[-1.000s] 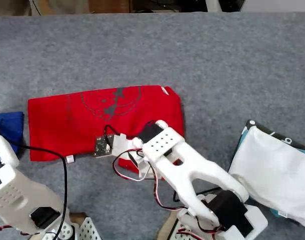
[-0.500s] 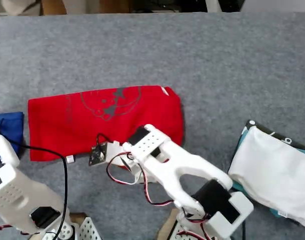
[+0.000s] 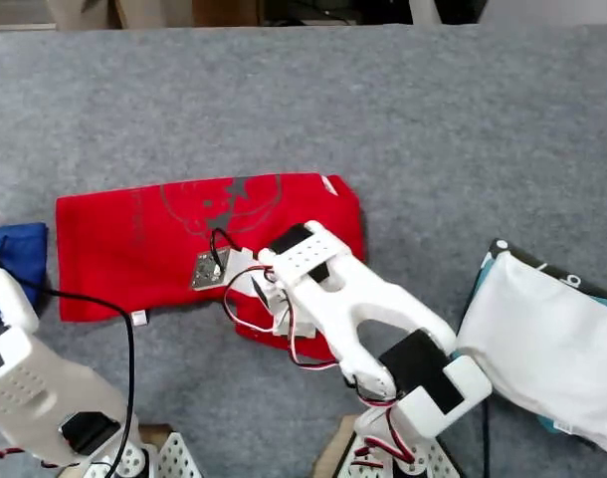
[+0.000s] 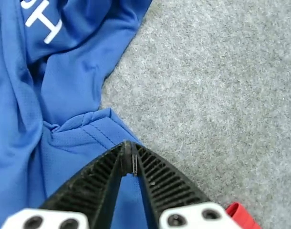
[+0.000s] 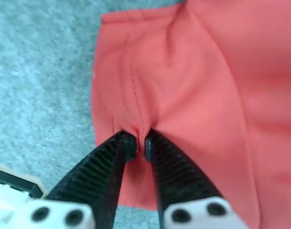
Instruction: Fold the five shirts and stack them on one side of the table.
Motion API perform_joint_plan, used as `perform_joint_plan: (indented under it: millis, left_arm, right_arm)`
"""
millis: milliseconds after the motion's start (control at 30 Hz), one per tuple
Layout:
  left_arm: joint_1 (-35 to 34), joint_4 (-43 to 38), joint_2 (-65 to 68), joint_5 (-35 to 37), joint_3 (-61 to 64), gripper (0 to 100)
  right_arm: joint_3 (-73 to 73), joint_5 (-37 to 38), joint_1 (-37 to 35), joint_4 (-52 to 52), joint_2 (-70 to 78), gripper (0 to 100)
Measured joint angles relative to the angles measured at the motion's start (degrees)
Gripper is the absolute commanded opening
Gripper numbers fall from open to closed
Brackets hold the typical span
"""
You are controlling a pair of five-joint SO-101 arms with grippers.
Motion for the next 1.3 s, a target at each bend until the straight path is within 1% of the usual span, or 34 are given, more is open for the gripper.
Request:
perform_joint_plan:
  millis: [200,300,367,500,633,767,900,1033,1100,1200,1267,1300]
  left_arm:
    - [0.00,0.00,0.00,0.00,0.00,2]
    - [0.00,0.00,0.00,0.00,0.00,2]
    - [0.00,0.00,0.00,0.00,0.00,2]
    - [0.00,0.00,0.00,0.00,0.00,2]
    - [0.00,0.00,0.00,0.00,0.00,2]
    - [0.00,0.00,0.00,0.00,0.00,2]
    - [0.00,0.00,0.00,0.00,0.00,2]
    - [0.00,0.00,0.00,0.00,0.00,2]
    - [0.00,0.00,0.00,0.00,0.00,2]
    - [0.00,0.00,0.00,0.00,0.00,2]
    - [0.00,0.00,0.00,0.00,0.00,2]
    - [0.00,0.00,0.00,0.00,0.00,2]
  right_arm:
    - [-2.73,0.09,0.00,0.97,1.41,0.5]
    - [-6.86,0.09,0.00,4.66,2.29,0.5]
    - [-11.08,0.09,1.49,7.30,2.29,0.5]
    - [-23.91,-1.14,7.74,12.84,2.64,0.5]
    - [-37.36,-0.53,10.73,18.46,7.12,0.5]
    - [-50.90,0.00,11.78,20.31,15.21,0.5]
    - [-65.05,3.60,11.78,23.91,25.58,0.5]
    - [-79.38,9.67,11.78,28.92,36.04,1.5]
    - [-85.89,11.69,11.78,30.68,40.44,7.6]
    - [-94.77,12.75,11.96,32.88,45.36,22.8]
    - [-100.48,12.75,12.40,34.20,47.65,27.7]
    - [-102.77,12.75,12.75,34.99,48.18,27.7]
